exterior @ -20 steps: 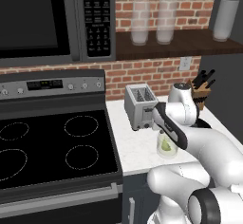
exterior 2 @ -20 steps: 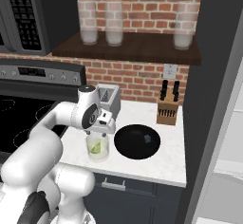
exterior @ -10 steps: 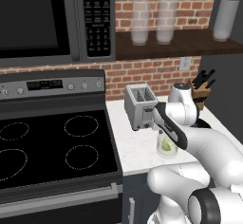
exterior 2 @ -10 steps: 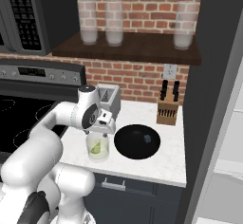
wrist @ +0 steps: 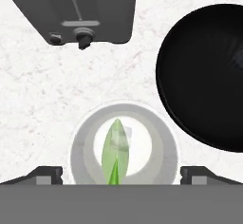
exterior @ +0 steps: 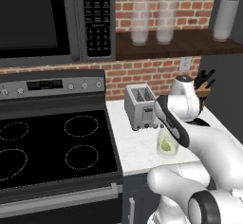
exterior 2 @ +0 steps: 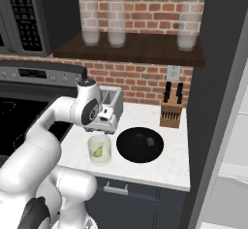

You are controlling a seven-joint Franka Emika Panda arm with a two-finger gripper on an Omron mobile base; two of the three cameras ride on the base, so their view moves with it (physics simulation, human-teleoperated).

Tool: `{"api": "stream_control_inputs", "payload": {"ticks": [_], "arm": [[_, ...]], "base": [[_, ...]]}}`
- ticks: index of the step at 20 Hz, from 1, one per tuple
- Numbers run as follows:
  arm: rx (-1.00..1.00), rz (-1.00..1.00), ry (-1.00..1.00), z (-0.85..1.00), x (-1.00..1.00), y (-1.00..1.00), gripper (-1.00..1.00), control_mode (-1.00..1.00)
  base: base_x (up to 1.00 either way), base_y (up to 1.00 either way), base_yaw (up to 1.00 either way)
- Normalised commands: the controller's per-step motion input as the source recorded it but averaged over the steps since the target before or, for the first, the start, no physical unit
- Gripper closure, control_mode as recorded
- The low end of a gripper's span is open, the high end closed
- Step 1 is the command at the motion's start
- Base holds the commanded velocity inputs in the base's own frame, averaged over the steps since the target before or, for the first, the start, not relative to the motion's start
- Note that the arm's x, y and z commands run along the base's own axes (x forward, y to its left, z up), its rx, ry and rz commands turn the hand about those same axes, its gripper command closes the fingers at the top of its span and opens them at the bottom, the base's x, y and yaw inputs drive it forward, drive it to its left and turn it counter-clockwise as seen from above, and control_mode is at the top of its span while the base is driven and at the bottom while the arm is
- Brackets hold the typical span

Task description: Grab a lemon wedge from the fridge and one ice cube from the ice bowl, and put them in the glass of lemonade.

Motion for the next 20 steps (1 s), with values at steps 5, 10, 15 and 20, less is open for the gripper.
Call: {"api": "stream_control_inputs", "payload": {"ticks": [5, 10, 15, 20], "arm": [[0.03, 0.0, -0.04, 0.43, -0.11, 0.0, -1.0, -1.0], [0.08, 0.0, -0.1, 0.13, -0.22, -0.01, -1.0, -1.0], [0.07, 0.0, -0.09, 0.07, -0.27, -0.02, -1.0, -1.0], [0.07, 0.0, -0.07, 0.15, -0.41, -0.02, -1.0, -1.0]], "base": [[0.0, 0.0, 0.0], [0.0, 0.0, 0.0], [0.0, 0.0, 0.0], [0.0, 0.0, 0.0]]}}
